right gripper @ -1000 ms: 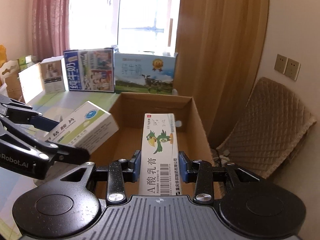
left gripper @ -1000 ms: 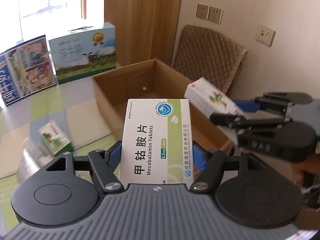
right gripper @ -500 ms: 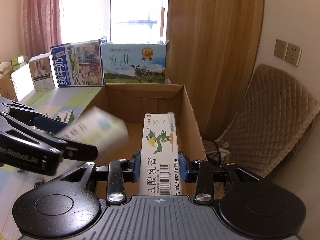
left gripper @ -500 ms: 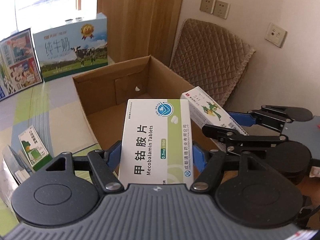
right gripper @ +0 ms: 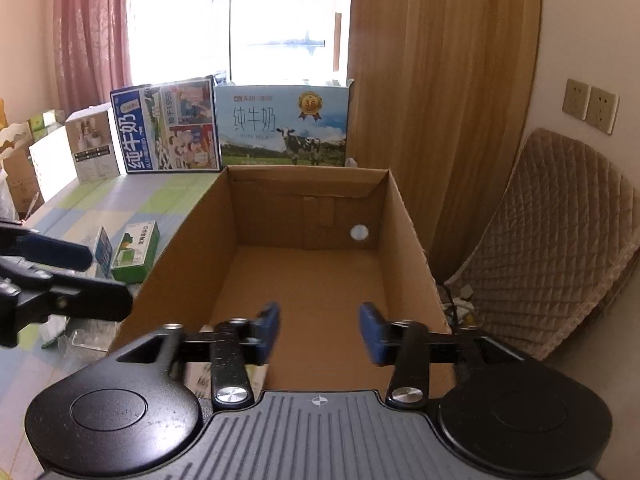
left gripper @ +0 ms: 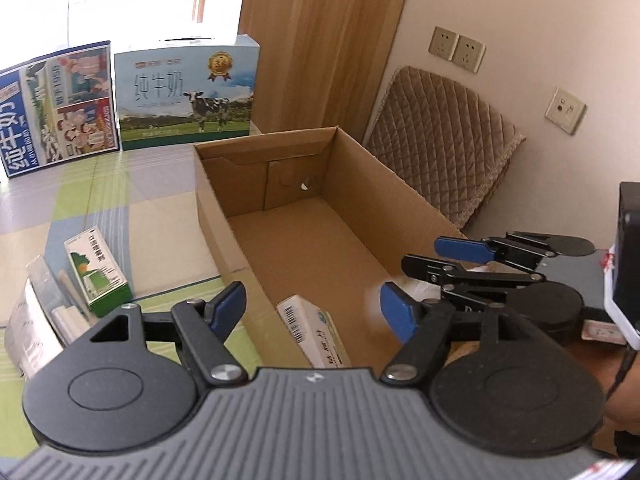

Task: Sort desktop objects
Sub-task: 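Carry both boxes to the cardboard box and open both tools to drop them, then withdraw both tools from the cardboard box back over the table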

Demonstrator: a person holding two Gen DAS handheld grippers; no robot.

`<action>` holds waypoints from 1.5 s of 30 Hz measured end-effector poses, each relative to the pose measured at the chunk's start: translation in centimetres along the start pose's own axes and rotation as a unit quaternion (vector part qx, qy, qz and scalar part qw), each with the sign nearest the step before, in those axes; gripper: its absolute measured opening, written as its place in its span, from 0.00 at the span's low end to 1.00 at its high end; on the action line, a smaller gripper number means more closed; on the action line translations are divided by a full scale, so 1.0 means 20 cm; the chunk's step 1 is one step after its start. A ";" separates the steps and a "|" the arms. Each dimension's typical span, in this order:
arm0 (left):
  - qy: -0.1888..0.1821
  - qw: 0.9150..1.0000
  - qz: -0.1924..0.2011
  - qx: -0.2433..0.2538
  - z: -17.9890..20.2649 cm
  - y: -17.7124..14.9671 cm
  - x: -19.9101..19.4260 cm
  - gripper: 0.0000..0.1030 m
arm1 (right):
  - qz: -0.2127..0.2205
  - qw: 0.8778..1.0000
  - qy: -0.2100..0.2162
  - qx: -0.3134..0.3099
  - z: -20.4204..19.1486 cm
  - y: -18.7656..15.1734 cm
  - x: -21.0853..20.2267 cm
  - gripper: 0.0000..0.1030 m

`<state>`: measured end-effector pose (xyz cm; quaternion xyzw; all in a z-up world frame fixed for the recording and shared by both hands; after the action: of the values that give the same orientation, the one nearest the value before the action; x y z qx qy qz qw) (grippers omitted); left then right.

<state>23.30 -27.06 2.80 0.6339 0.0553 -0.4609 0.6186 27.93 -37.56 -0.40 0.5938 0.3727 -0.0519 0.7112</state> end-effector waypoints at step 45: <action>0.112 0.990 -0.024 -0.079 -0.46 -0.77 -0.64 0.83 | -0.053 0.996 0.075 0.001 -0.67 -0.55 -0.49 0.79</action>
<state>10.83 -9.44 -1.88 0.6294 0.1758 -0.3954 0.6455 8.99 -32.50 -3.64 0.5763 0.4558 -0.0448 0.6768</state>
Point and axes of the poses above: each gripper's, at about its wrist camera, not at the fingertips, and x roughly the way its jaws point, z to its right, y to its top, the point moved 8 cm from there along x, roughly the way its jaws point
